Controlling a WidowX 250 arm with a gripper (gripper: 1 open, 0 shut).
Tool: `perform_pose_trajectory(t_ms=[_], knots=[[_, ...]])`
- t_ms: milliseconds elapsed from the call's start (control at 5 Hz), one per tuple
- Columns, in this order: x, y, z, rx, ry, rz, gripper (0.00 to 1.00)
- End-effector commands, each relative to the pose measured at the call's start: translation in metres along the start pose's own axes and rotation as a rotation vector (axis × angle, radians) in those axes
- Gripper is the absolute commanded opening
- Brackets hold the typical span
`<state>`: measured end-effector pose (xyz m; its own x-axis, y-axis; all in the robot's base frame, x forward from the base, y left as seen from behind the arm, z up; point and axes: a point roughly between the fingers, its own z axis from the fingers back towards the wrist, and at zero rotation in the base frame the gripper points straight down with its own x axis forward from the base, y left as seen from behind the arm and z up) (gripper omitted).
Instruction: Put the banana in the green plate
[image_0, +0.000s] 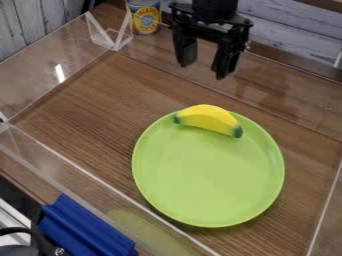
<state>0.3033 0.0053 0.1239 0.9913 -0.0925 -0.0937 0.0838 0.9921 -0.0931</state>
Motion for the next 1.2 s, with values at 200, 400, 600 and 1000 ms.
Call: perform_pose_trajectory(t_ms=[200, 400, 600, 1000], knots=[[-0.004, 0.030, 0.015, 0.012, -0.043, 0.074, 1.00], [-0.010, 0.056, 0.021, 0.029, -0.053, 0.114, 1.00], [-0.017, 0.088, 0.028, 0.049, -0.061, 0.151, 1.00], [-0.021, 0.125, 0.025, 0.091, -0.059, 0.140, 1.00]])
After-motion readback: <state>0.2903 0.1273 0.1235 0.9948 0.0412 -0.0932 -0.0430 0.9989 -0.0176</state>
